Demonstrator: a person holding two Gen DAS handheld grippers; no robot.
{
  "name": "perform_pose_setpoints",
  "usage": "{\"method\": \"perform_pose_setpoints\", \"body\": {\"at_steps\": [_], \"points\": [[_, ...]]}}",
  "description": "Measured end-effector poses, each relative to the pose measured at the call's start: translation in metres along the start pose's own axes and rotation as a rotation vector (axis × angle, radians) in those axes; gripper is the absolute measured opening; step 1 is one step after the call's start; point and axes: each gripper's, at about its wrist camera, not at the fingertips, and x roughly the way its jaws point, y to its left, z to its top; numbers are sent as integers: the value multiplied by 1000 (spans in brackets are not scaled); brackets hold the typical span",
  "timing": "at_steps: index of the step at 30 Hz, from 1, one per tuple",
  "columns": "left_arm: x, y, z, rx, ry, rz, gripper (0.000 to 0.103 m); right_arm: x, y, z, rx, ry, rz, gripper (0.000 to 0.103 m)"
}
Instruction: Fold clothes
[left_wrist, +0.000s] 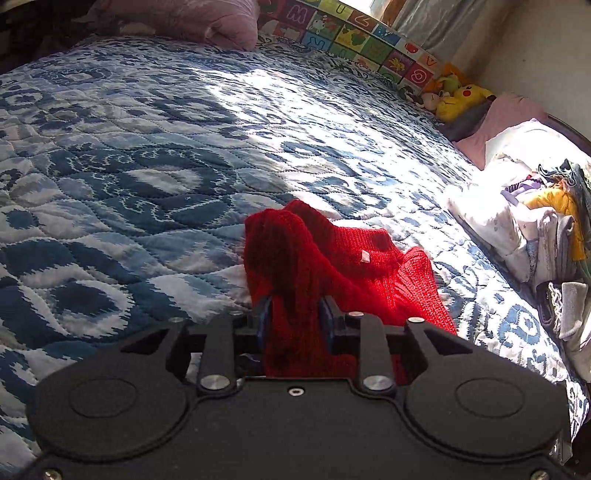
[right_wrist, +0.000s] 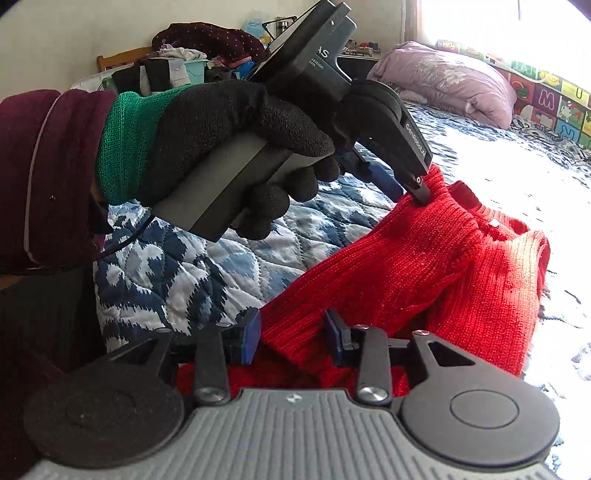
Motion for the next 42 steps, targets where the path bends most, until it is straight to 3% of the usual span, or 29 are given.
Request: {"method": "perform_pose_setpoints", "body": {"at_steps": [3, 6, 9, 13, 15, 16, 17, 19, 23, 27, 32, 37, 40, 42], "points": [[-18, -14, 1, 115, -71, 29, 32, -23, -5, 1, 18, -38, 12, 38], [-25, -29, 4, 218, -102, -17, 32, -30, -18, 12, -9, -83, -80, 38], [-17, -42, 8, 282, -106, -65, 32, -17, -35, 28, -36, -105, -167, 38], [10, -44, 10, 315, -67, -55, 32, 17, -53, 43, -74, -91, -240, 38], [36, -35, 6, 330, 23, 13, 32, 38, -63, 41, -56, -22, -211, 38], [45, -30, 2, 331, 59, 39, 38, 52, -65, 37, -59, 56, -183, 39], [51, -25, -2, 326, 64, 39, 39, 60, -63, 30, -95, 93, -181, 39], [50, -24, -4, 341, 52, 39, 39, 61, -58, 21, -165, 67, -199, 39], [49, -28, -6, 369, 51, 56, 39, 53, -58, 26, -160, 71, -200, 39], [23, -37, -3, 375, 2, 69, 36, 30, -40, 29, -144, -10, -165, 39], [-7, -55, -20, 383, -46, -10, 35, 40, -18, 6, -120, 17, -147, 41], [23, -66, -51, 526, 55, 48, 37, 31, -6, 5, -87, -2, -180, 41], [17, -56, -40, 442, 61, 9, 37, 20, 3, 1, -114, 7, -183, 41], [7, -51, -34, 401, 53, -9, 38, 3, 0, -1, -62, -7, -167, 42]]}}
